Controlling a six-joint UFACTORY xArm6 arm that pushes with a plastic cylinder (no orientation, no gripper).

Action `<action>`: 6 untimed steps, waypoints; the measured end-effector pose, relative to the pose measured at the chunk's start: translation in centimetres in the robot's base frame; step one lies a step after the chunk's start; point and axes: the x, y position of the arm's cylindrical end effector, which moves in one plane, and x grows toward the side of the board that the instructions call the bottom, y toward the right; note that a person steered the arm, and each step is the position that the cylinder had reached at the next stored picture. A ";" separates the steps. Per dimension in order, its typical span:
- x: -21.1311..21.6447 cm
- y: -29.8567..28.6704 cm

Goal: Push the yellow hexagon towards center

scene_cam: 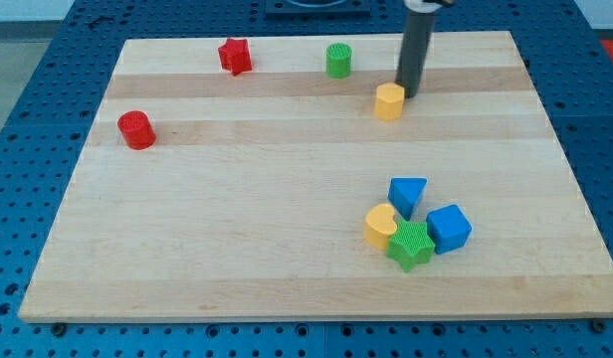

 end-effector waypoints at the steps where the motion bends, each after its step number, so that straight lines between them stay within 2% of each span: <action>1: 0.4 -3.0; 4: 7.6 -0.1; 6: 5.6 -4.0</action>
